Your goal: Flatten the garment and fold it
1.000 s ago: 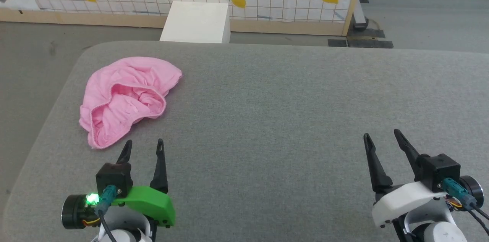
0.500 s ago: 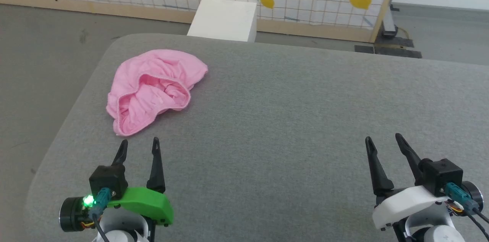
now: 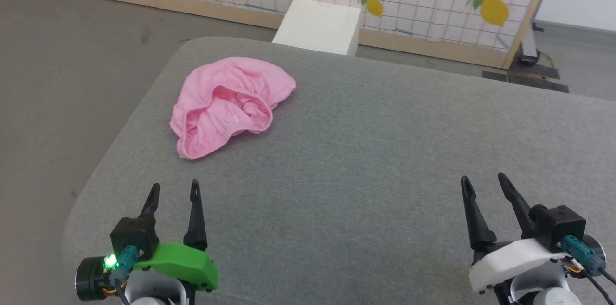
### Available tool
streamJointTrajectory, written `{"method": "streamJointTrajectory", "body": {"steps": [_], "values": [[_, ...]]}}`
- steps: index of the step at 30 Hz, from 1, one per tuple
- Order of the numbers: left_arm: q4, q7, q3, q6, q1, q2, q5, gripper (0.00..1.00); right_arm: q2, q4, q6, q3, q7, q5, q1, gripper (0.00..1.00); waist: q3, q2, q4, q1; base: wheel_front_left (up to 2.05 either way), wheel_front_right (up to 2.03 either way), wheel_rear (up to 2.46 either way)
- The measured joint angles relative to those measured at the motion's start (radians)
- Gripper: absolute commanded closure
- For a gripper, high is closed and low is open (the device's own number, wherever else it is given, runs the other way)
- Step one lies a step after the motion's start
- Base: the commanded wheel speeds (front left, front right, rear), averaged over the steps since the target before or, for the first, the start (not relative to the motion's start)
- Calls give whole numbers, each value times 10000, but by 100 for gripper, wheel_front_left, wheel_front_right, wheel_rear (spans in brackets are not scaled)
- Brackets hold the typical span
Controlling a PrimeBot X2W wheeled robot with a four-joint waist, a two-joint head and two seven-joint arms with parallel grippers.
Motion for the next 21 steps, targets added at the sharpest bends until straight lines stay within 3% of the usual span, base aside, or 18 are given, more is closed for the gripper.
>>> {"method": "streamJointTrajectory", "body": {"steps": [21], "values": [[226, -476, 0, 88, 213, 4, -290, 0, 2, 385, 0, 15, -430, 339, 128, 0, -104, 0, 1140, 0, 0, 0, 0]]}}
